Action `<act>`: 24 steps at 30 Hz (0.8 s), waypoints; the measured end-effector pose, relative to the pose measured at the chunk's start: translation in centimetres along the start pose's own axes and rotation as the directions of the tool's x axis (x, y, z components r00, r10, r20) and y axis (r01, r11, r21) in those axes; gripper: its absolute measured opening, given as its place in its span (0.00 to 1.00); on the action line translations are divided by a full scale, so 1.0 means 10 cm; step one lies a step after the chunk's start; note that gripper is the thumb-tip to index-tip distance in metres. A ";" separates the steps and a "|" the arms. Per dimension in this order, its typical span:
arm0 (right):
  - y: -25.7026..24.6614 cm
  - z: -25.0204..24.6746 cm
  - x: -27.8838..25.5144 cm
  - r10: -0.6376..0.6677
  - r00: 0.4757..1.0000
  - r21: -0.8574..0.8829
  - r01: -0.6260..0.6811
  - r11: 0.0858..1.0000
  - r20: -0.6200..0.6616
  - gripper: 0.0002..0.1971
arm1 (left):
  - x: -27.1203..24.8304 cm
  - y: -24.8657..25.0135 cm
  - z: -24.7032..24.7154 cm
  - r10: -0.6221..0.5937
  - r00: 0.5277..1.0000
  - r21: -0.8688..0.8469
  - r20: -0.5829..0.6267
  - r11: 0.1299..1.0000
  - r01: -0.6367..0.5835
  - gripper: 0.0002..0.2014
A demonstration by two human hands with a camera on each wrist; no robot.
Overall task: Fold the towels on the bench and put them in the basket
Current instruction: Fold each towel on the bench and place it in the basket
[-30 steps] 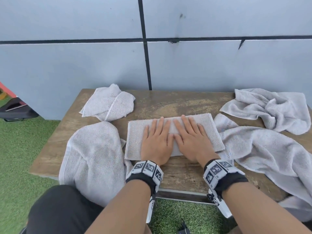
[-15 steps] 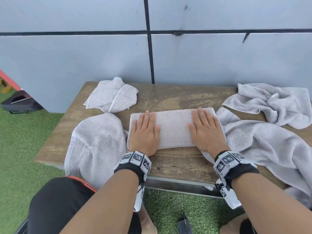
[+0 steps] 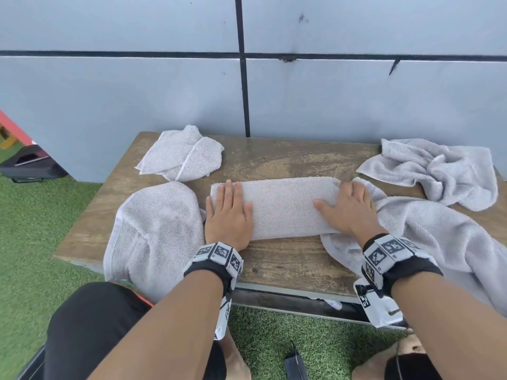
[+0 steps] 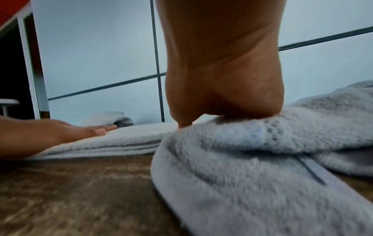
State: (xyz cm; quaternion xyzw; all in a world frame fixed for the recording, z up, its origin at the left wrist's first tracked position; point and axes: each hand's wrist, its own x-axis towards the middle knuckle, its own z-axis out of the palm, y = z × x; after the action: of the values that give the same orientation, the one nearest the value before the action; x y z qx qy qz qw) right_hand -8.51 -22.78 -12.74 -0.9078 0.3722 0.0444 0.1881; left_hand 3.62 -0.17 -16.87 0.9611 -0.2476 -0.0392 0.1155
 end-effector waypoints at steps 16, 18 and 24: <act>-0.53 -0.51 0.29 -0.291 0.887 -0.028 0.302 0.953 -0.359 0.21 | -0.08 0.25 -0.50 -0.161 0.984 0.168 0.081 0.975 0.146 0.33; -0.48 -0.42 0.19 -0.348 0.912 0.000 0.357 0.934 -0.216 0.21 | -0.15 0.24 -0.52 -0.179 0.977 0.109 0.118 0.980 0.166 0.32; -0.26 0.03 -0.38 -0.471 0.872 0.003 0.475 0.880 0.133 0.23 | -0.38 0.24 -0.58 -0.150 0.967 -0.137 0.206 0.974 0.180 0.18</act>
State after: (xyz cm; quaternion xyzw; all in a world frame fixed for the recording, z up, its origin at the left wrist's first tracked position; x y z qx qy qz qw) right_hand -9.48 -18.48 -11.39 -0.9691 0.1253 0.0614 0.2034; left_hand -0.01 0.79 -10.54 0.9582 -0.1730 -0.1614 0.1611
